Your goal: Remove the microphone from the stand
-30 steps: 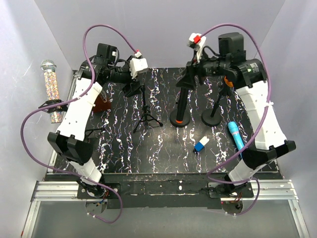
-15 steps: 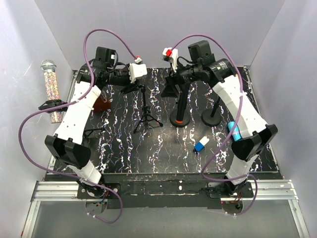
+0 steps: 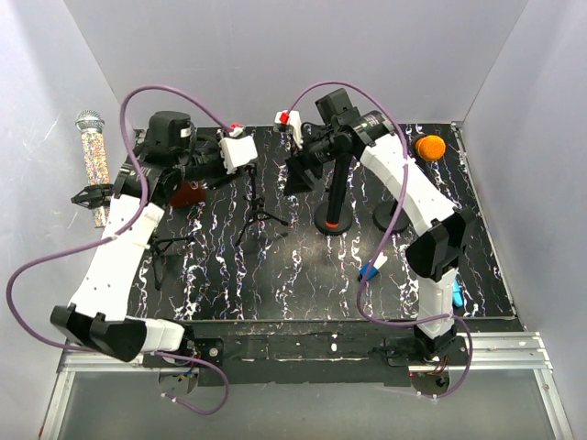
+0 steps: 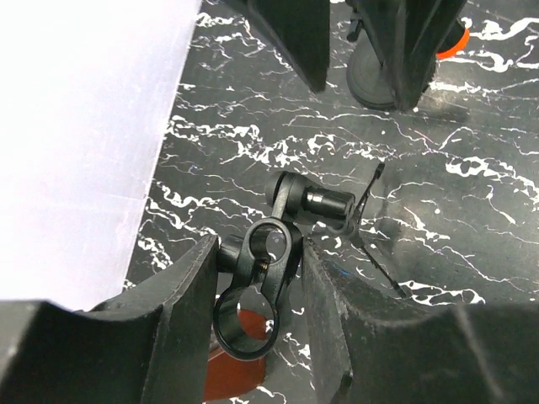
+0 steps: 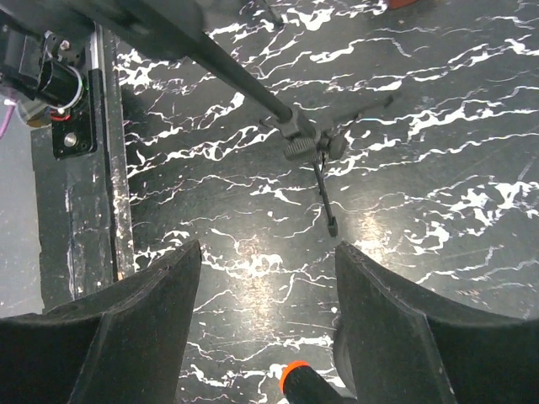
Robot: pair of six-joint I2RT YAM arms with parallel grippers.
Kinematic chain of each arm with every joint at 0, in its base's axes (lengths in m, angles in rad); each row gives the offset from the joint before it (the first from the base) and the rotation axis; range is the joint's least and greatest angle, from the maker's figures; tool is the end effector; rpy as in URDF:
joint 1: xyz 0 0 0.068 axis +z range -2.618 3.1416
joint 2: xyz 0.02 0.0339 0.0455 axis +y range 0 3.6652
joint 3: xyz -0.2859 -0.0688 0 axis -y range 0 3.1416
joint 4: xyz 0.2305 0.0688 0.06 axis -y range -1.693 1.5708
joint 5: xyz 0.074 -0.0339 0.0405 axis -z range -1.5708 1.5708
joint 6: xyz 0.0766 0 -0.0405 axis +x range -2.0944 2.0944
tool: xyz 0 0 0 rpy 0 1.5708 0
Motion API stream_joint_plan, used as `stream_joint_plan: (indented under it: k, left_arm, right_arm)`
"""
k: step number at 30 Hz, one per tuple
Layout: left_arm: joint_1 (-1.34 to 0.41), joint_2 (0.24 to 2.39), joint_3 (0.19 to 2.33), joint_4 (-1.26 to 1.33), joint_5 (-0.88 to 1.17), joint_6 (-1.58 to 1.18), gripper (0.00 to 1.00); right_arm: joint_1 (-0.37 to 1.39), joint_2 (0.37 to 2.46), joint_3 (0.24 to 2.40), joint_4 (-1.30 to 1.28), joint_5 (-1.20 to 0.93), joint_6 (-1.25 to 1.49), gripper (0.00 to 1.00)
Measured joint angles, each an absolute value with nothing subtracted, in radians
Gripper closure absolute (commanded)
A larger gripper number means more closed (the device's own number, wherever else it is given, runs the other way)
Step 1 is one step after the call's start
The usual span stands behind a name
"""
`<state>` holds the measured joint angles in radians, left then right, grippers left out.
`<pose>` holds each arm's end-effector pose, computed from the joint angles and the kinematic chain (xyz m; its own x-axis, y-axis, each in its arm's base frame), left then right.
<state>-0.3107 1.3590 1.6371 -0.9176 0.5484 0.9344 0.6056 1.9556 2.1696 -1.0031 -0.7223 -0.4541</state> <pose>0.2514 -0.1227 0.4308 0.1924 0.6590 -0.7271 0.8487 0.2601 0.4604 0.3267 0.2878 0.3928 -0.1691 -0.5174 -0.8389 -0.9839 0.1389 0.1126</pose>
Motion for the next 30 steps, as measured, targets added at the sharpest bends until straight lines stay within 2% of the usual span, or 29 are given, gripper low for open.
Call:
stream_joint_plan:
  k: [11, 18, 23, 27, 30]
  left_arm:
    - [-0.311, 1.264, 1.622, -0.894, 0.550, 0.778, 1.00]
    - [-0.321, 1.165, 1.468, -0.863, 0.561, 0.695, 1.00]
    - [-0.353, 1.093, 1.395, -0.859, 0.558, 0.723, 1.00]
    - [-0.377, 1.004, 1.304, -0.830, 0.533, 0.789, 1.00]
    - [-0.377, 0.979, 1.301, -0.833, 0.524, 0.814, 1.00]
  right_arm:
    - [0.656, 2.071, 2.170, -1.053, -0.793, -0.541, 0.25]
    - [0.685, 2.070, 2.156, -1.071, -0.879, -0.598, 0.25]
    - [0.690, 2.036, 2.009, -1.013, -0.910, -0.641, 0.25]
    - [0.698, 1.965, 1.804, -0.896, -0.918, -0.668, 0.25]
    - [0.710, 1.937, 1.741, -0.797, -0.922, -0.647, 0.26]
